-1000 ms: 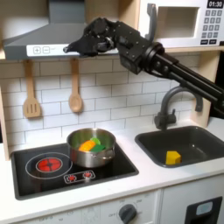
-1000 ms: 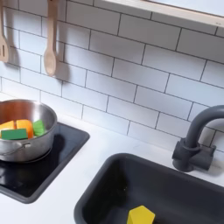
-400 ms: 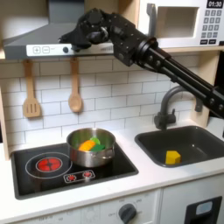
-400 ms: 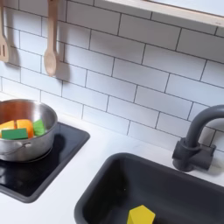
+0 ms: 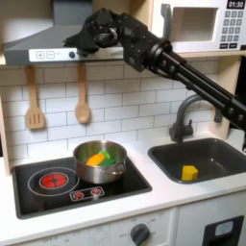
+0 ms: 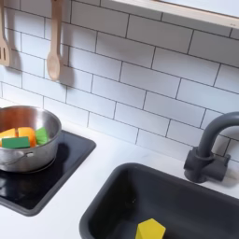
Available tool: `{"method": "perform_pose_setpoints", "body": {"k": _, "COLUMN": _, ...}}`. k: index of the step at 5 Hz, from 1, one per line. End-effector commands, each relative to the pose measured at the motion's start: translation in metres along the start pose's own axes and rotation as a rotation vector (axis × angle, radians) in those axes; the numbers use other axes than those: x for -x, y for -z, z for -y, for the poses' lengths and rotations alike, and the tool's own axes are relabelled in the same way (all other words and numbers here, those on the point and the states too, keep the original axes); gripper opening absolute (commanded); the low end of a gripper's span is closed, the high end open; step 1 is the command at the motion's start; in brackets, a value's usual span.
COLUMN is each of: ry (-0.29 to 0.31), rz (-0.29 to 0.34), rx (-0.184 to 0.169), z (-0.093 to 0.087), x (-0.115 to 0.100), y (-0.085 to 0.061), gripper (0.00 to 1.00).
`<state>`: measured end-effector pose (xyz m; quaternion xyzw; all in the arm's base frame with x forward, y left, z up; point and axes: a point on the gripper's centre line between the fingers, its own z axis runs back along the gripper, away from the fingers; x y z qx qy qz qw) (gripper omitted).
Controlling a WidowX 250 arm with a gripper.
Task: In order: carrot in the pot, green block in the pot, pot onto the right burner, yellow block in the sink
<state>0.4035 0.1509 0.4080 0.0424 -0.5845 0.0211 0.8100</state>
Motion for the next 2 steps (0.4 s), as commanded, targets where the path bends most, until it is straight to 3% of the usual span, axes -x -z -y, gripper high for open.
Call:
{"method": "perform_pose_setpoints", "body": {"k": 1, "ry": 0.002, "rz": 0.000, "rx": 0.003, "z": 0.0006, "x": 0.0006, "y": -0.0002, "gripper": 1.00}}
{"method": "perform_pose_setpoints", "body": {"k": 2, "ry": 0.000, "rz": -0.003, "rx": 0.003, "z": 0.0003, "x": 0.0019, "y": 0.0008, "gripper": 1.00}}
